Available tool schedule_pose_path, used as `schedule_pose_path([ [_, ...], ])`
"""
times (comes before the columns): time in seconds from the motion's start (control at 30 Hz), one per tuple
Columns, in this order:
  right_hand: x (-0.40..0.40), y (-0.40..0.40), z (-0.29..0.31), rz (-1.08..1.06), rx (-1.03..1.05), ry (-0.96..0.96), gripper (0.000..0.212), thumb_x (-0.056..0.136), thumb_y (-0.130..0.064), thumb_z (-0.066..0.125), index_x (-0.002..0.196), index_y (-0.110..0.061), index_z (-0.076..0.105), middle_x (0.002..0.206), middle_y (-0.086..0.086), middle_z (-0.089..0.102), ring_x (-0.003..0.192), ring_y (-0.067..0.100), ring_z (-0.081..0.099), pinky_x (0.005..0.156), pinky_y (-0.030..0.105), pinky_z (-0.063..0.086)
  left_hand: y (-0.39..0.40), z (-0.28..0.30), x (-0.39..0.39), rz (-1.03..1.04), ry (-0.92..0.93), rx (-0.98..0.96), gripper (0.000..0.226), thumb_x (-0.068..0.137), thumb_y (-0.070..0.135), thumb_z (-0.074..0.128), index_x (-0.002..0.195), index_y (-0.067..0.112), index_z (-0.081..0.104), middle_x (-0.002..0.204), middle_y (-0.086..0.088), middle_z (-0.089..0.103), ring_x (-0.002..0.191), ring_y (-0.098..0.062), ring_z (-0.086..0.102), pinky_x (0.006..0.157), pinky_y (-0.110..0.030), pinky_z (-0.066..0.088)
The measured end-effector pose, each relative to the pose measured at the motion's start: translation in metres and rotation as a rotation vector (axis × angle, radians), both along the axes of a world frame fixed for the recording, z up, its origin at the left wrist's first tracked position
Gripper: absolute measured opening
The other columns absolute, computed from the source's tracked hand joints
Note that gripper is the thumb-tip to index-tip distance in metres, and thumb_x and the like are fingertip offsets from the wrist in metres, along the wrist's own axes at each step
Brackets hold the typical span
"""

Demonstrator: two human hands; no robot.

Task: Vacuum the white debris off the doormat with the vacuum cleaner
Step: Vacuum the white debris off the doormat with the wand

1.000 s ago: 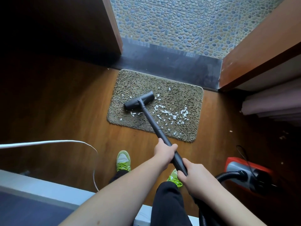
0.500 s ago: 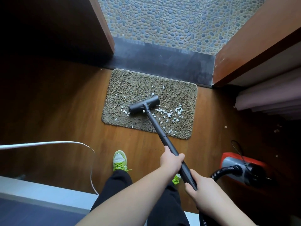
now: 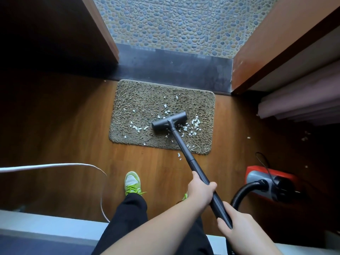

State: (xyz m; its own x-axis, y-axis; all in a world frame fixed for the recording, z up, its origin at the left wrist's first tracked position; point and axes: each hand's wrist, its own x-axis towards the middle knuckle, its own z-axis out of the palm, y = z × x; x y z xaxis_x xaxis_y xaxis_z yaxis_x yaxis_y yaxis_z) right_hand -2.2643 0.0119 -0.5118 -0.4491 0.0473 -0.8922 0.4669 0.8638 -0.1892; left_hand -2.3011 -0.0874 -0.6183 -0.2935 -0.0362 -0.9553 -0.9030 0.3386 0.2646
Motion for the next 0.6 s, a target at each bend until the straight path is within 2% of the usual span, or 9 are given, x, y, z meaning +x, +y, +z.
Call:
schedule_pose_path([
  [0.07, 0.001, -0.002, 0.0, 0.014, 0.008, -0.009, 0.057, 0.098, -0.044, 0.045, 0.151, -0.033, 0.028, 0.111, -0.009, 0.062, 0.091, 0.004, 0.059, 0.081, 0.011, 0.043, -0.002, 0.0, 0.0, 0.008, 0.002, 0.001, 0.086, 0.091, 0.034, 0.056, 0.158, 0.023, 0.003, 0.138, -0.004, 0.052, 0.109, -0.023, 0.061, 0.089, -0.033, 0.056],
  [0.2, -0.008, -0.01, -0.002, 0.047, -0.044, 0.017, 0.044, 0.097, -0.041, 0.046, 0.141, -0.039, 0.037, 0.084, -0.011, 0.058, 0.073, 0.004, 0.057, 0.062, 0.011, 0.042, -0.015, -0.003, -0.008, 0.013, 0.038, -0.01, 0.086, 0.091, 0.033, 0.056, 0.158, 0.021, 0.003, 0.133, -0.004, 0.054, 0.101, -0.019, 0.059, 0.084, -0.029, 0.052],
  [0.27, -0.016, -0.017, -0.007, 0.058, -0.049, 0.04, 0.037, 0.097, -0.041, 0.046, 0.133, -0.039, 0.042, 0.081, -0.008, 0.059, 0.07, 0.005, 0.057, 0.058, 0.015, 0.042, -0.023, -0.007, -0.019, 0.034, 0.054, -0.027, 0.087, 0.088, 0.034, 0.058, 0.158, 0.021, 0.008, 0.131, -0.005, 0.056, 0.098, -0.02, 0.06, 0.085, -0.029, 0.052],
  [0.33, -0.026, -0.025, -0.016, 0.078, -0.043, 0.073, 0.026, 0.095, -0.041, 0.046, 0.121, -0.034, 0.048, 0.08, -0.006, 0.06, 0.068, 0.009, 0.058, 0.056, 0.02, 0.042, -0.03, -0.013, -0.033, 0.069, 0.075, -0.039, 0.084, 0.082, 0.036, 0.061, 0.154, 0.019, 0.021, 0.121, -0.007, 0.062, 0.098, -0.025, 0.064, 0.086, -0.037, 0.057],
  [0.4, -0.039, -0.033, -0.024, 0.088, -0.035, 0.096, 0.018, 0.095, -0.039, 0.045, 0.108, -0.028, 0.05, 0.08, -0.005, 0.059, 0.07, 0.015, 0.056, 0.06, 0.029, 0.044, -0.036, -0.02, -0.046, 0.075, 0.097, -0.052, 0.077, 0.074, 0.04, 0.061, 0.144, 0.018, 0.035, 0.112, -0.01, 0.064, 0.095, -0.029, 0.066, 0.082, -0.043, 0.059],
  [0.47, -0.053, -0.04, -0.03, 0.085, -0.041, 0.11, 0.014, 0.095, -0.037, 0.045, 0.101, -0.025, 0.05, 0.08, -0.005, 0.058, 0.067, 0.014, 0.054, 0.061, 0.031, 0.044, -0.042, -0.023, -0.06, 0.089, 0.124, -0.053, 0.061, 0.074, 0.039, 0.062, 0.128, 0.017, 0.044, 0.109, -0.011, 0.063, 0.092, -0.03, 0.066, 0.079, -0.045, 0.06],
  [0.6, -0.075, -0.051, -0.039, 0.058, -0.038, 0.109, 0.015, 0.093, -0.034, 0.045, 0.09, -0.02, 0.05, 0.079, -0.002, 0.059, 0.068, 0.019, 0.061, 0.06, 0.032, 0.047, -0.054, -0.025, -0.083, 0.101, 0.154, -0.068, 0.037, 0.081, 0.033, 0.066, 0.109, 0.014, 0.049, 0.101, -0.011, 0.063, 0.089, -0.031, 0.066, 0.077, -0.044, 0.061],
])
